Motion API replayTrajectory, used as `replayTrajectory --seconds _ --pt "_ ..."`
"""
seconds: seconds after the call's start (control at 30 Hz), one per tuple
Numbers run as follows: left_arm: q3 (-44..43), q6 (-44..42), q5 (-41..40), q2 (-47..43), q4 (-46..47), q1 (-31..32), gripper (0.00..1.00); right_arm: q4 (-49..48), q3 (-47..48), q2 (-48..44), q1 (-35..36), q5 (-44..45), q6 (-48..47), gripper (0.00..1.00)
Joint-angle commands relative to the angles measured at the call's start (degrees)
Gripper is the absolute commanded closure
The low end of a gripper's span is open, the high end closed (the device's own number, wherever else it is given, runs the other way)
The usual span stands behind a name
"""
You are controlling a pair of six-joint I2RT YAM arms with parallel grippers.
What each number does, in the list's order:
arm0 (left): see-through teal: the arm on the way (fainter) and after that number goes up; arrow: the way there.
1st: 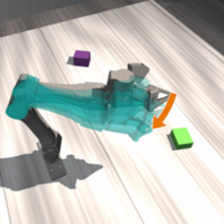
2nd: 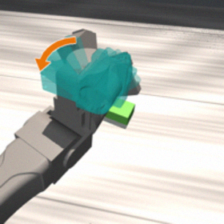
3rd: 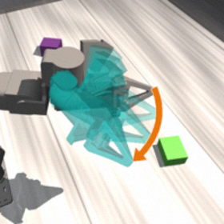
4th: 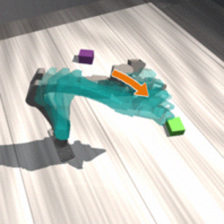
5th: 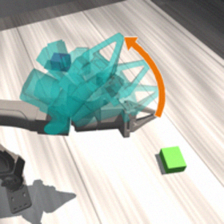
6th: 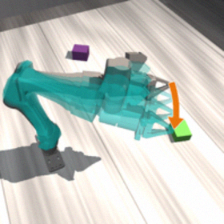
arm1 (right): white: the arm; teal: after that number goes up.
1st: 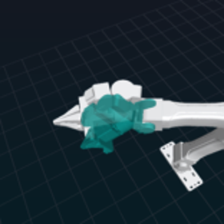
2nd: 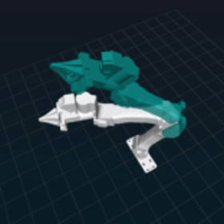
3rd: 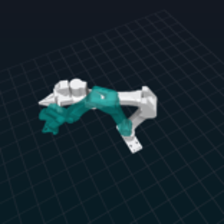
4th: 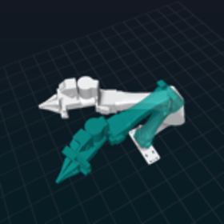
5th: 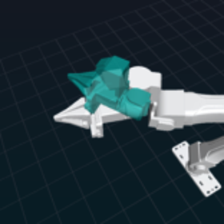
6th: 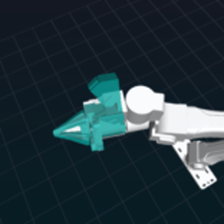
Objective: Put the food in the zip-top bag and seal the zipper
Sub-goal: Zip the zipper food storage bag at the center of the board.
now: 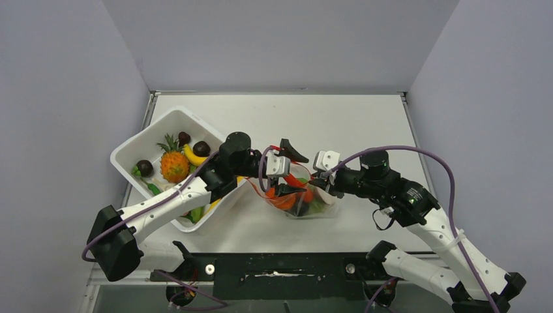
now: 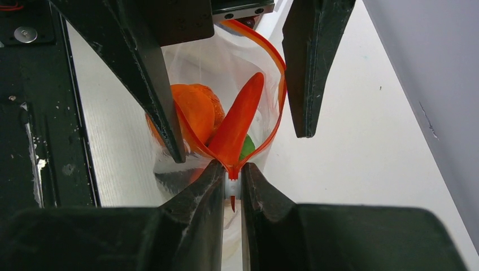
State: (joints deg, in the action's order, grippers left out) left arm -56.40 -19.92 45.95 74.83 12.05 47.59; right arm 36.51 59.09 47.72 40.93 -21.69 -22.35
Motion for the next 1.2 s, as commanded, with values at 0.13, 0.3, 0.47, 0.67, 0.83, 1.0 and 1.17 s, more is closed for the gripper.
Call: replayTrajectory --seconds 0.13,0.3,0.47,0.67,0.83,1.0,1.17 --pt "-3.6 -4.1 2.1 -0.4 -4.6 0.3 0.33 -5.1 1.7 -1.9 -0.2 -2.0 -1.5 1.0" --pt "-2.1 -3.8 -0.9 -1.9 -2.7 0.3 0.79 -6.1 0.7 -2.6 -0.1 -1.9 -1.0 1.0" --pt "-0.2 -3.2 -1.2 -4.3 -0.1 0.3 0.99 -7.9 -1.7 -3.6 -0.2 -1.4 0.1 0.94" --pt "0.7 -2.3 -0.4 -5.8 1.5 0.3 1.0 -14.6 -7.6 -8.1 -0.2 -0.2 4.7 0.54" --pt "2.6 -0.3 -0.3 -7.0 5.1 0.3 1.0 -22.1 -15.6 -14.8 -0.2 2.5 10.6 0.49" --pt "3.0 1.0 -0.2 -7.7 5.5 0.1 1.0 -27.7 -19.7 -18.1 -0.2 3.8 12.3 0.59" --pt "4.8 4.2 0.8 -8.0 9.4 0.1 1.0 -29.9 -20.1 -16.5 -0.2 2.8 12.4 0.61"
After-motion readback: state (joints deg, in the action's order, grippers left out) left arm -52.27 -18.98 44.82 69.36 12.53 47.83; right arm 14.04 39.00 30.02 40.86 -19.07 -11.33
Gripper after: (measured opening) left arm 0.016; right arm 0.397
